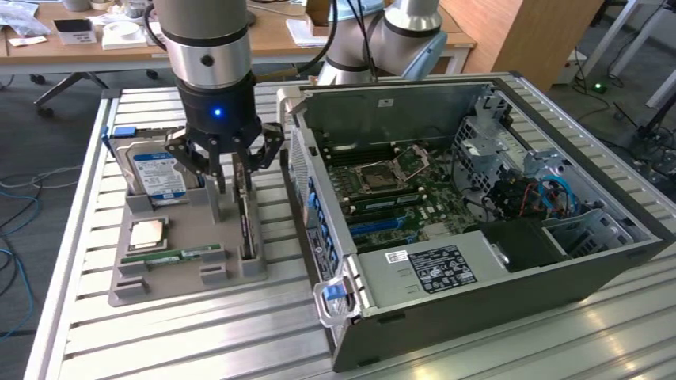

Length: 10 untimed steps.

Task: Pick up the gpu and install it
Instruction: 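Pick up the gpu and move the gpu toward the slot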

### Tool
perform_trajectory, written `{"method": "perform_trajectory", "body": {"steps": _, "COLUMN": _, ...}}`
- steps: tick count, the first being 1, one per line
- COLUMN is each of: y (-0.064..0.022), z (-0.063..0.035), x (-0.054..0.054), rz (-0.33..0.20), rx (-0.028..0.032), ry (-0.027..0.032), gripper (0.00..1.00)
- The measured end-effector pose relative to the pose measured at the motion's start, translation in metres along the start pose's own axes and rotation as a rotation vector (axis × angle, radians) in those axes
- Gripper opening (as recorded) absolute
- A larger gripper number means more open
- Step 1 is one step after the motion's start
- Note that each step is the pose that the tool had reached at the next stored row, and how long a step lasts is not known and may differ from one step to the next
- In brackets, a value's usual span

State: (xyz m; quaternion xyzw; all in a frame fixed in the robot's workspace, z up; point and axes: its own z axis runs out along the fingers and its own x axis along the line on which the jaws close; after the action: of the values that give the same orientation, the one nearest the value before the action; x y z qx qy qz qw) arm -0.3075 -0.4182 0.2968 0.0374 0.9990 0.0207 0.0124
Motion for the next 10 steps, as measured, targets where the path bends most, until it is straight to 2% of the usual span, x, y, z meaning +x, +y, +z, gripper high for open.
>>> {"method": "perform_trajectory", "body": {"steps": 10, "y": 0.0003, "z": 0.0003, "x": -0.0038, "rz": 0.000, "rx": 0.0009, "ry": -0.0001, "gripper": 0.41}}
